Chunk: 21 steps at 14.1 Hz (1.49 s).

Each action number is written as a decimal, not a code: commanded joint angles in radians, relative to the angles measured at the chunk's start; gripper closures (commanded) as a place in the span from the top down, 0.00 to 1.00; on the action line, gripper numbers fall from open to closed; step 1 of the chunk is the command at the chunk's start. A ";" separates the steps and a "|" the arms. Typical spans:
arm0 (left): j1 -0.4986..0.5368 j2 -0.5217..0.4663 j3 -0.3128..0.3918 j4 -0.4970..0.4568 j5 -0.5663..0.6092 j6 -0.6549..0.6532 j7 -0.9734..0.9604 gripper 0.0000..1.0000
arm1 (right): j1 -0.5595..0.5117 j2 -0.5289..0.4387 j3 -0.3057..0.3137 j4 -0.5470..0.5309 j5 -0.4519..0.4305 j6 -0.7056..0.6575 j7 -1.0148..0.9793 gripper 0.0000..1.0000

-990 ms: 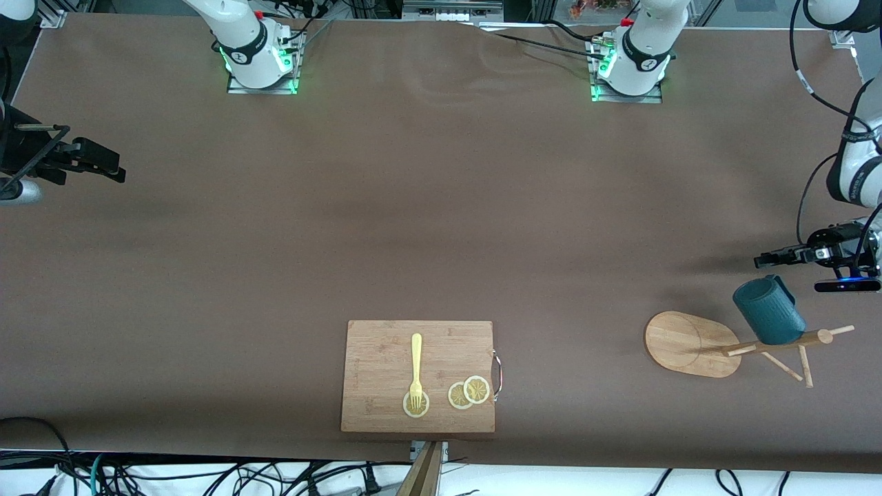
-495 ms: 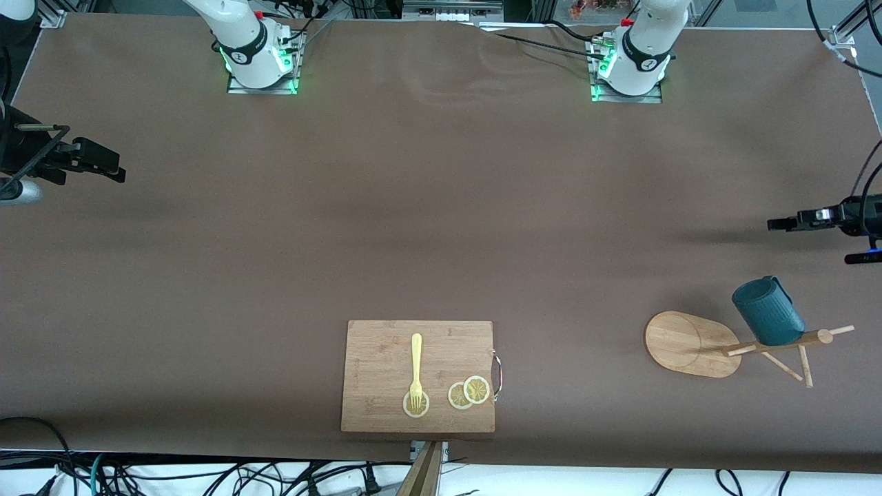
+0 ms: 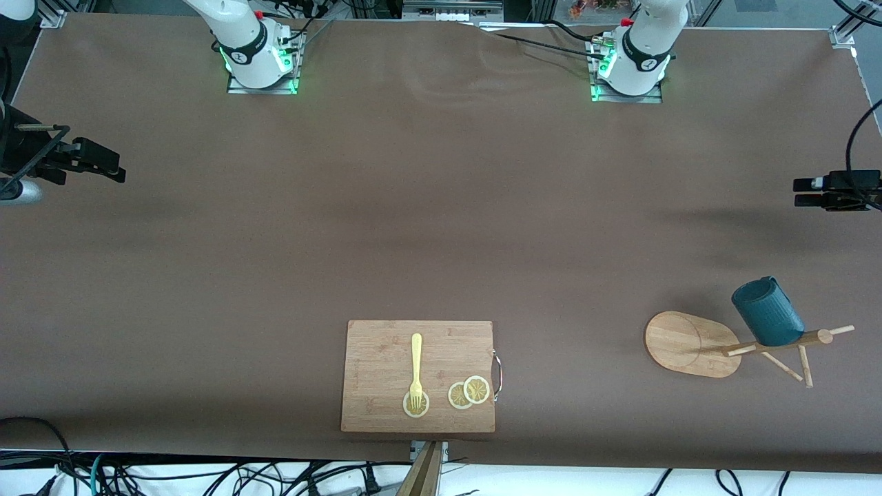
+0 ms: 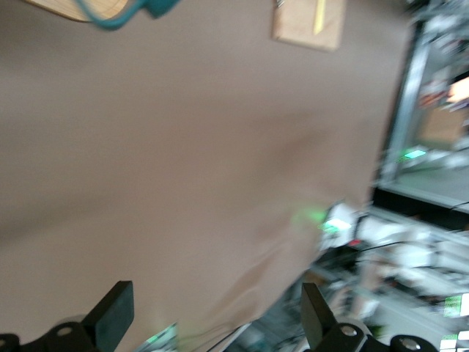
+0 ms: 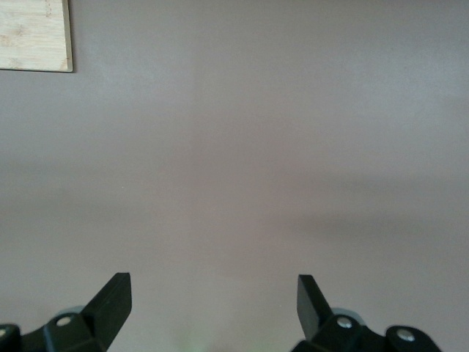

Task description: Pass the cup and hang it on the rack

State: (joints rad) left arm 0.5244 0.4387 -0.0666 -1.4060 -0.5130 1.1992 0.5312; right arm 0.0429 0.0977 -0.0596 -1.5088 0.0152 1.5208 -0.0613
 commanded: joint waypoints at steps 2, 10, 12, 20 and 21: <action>-0.186 -0.069 0.008 0.033 0.216 0.095 -0.053 1.00 | -0.009 0.005 0.007 0.018 -0.003 -0.008 -0.017 1.00; -0.443 -0.196 0.021 0.108 0.505 0.286 -0.096 1.00 | -0.008 0.005 0.007 0.018 -0.003 -0.007 -0.017 1.00; -0.507 -0.234 0.043 0.099 0.530 0.284 -0.109 1.00 | -0.008 0.005 0.007 0.019 -0.003 -0.007 -0.017 1.00; -0.546 -0.351 0.070 0.017 0.458 0.097 -0.543 1.00 | -0.008 0.005 0.007 0.018 -0.003 -0.005 -0.017 1.00; -0.543 -0.357 0.070 0.012 0.456 0.096 -0.537 1.00 | -0.008 0.005 0.007 0.018 -0.003 -0.005 -0.017 1.00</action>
State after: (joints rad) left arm -0.0097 0.1418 -0.0128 -1.3213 -0.0357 1.2950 0.0094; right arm 0.0431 0.0978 -0.0594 -1.5080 0.0152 1.5209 -0.0614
